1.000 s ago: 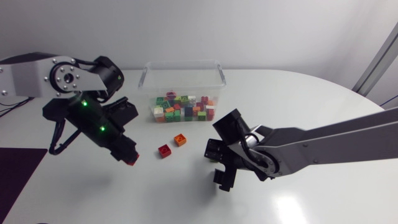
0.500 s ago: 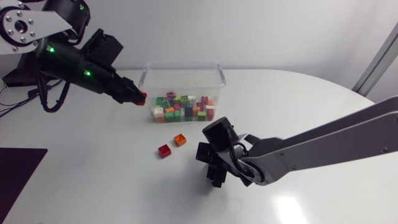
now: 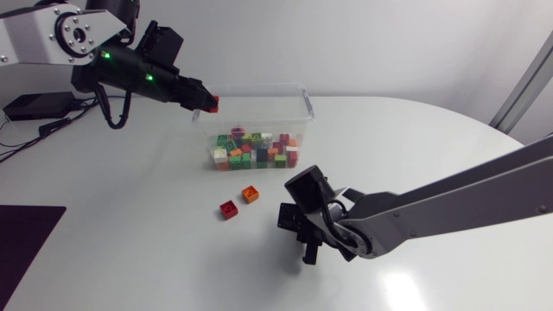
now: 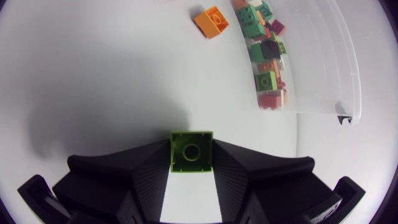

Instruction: Place the duplo bricks in the container

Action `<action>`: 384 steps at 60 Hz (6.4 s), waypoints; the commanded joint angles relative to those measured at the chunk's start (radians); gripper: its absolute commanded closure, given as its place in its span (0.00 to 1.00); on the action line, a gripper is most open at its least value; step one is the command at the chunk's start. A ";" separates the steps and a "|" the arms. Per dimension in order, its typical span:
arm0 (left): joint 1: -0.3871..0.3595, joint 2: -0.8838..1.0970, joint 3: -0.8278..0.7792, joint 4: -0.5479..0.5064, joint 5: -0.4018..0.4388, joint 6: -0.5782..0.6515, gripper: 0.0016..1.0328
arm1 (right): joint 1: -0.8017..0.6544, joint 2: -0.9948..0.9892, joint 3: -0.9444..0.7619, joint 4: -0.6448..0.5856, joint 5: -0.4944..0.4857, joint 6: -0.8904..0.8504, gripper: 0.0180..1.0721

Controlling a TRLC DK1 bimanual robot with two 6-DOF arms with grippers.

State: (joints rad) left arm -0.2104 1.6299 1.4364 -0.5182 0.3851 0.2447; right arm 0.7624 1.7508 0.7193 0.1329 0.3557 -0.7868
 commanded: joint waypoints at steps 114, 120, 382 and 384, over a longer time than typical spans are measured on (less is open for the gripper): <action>-0.153 0.099 -0.439 -0.028 -0.169 0.455 0.07 | -0.296 0.167 0.985 -0.306 -0.432 0.647 0.69; -0.172 0.145 -0.401 -0.051 -0.190 0.455 0.07 | -0.293 0.222 1.034 -0.319 -0.432 0.658 0.69; 0.078 0.240 0.127 0.363 0.046 -0.059 0.04 | -0.202 -0.097 0.766 -0.621 -0.416 0.686 0.70; 0.080 0.229 0.119 0.363 0.046 -0.059 0.04 | -0.204 -0.089 0.786 -0.622 -0.416 0.686 0.70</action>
State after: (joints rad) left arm -0.1349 1.8858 1.5841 -0.1616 0.4355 0.2085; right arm 0.5652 1.6653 1.4426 -0.4767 -0.0551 -0.1043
